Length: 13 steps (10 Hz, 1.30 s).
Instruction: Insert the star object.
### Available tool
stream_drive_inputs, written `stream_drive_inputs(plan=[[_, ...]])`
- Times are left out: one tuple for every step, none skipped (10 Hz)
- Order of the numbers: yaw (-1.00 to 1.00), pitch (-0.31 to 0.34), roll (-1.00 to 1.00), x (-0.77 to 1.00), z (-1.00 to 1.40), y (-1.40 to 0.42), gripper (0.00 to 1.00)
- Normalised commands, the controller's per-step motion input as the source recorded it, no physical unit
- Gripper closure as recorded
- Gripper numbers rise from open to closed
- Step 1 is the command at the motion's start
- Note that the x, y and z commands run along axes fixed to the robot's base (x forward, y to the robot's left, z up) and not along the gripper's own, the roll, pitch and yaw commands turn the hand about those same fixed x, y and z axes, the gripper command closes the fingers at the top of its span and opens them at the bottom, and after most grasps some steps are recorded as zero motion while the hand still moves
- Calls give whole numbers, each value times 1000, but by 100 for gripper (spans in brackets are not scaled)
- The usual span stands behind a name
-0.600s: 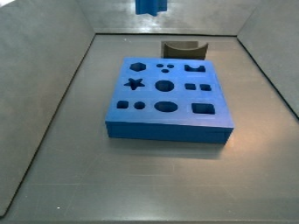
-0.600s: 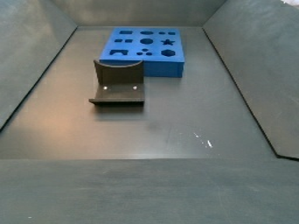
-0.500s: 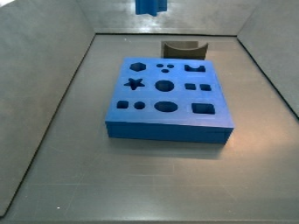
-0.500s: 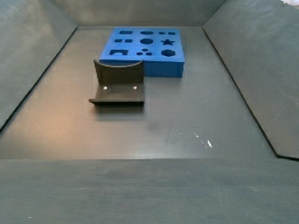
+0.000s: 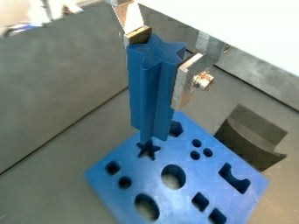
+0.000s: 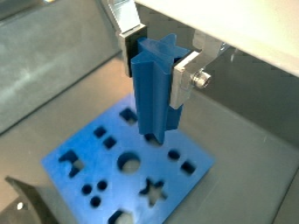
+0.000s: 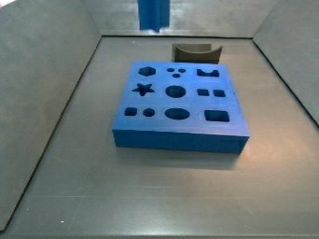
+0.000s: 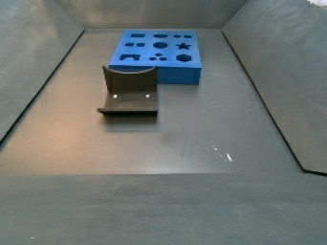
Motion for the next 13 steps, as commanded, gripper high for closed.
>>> stream_drive_inputs(plan=[[-437,0,0,0,-1000,597,100],[-494,0,0,0,-1000,526,100],[-506,0,0,0,-1000,471,100],[-540,0,0,0,-1000,423,100],[-557,0,0,-63,-1000,160,100],[-629,-69,0,-191,-1000,-191,100],[-580,-126,54,-163,-934,-434,100],[-369,-117,120,-211,-694,-386,100],[-103,0,27,-49,-451,0,100],[0,0,0,0,-531,137,100],[0,0,0,0,-537,103,100],[0,0,0,11,-506,80,100],[0,0,0,0,-423,140,100]])
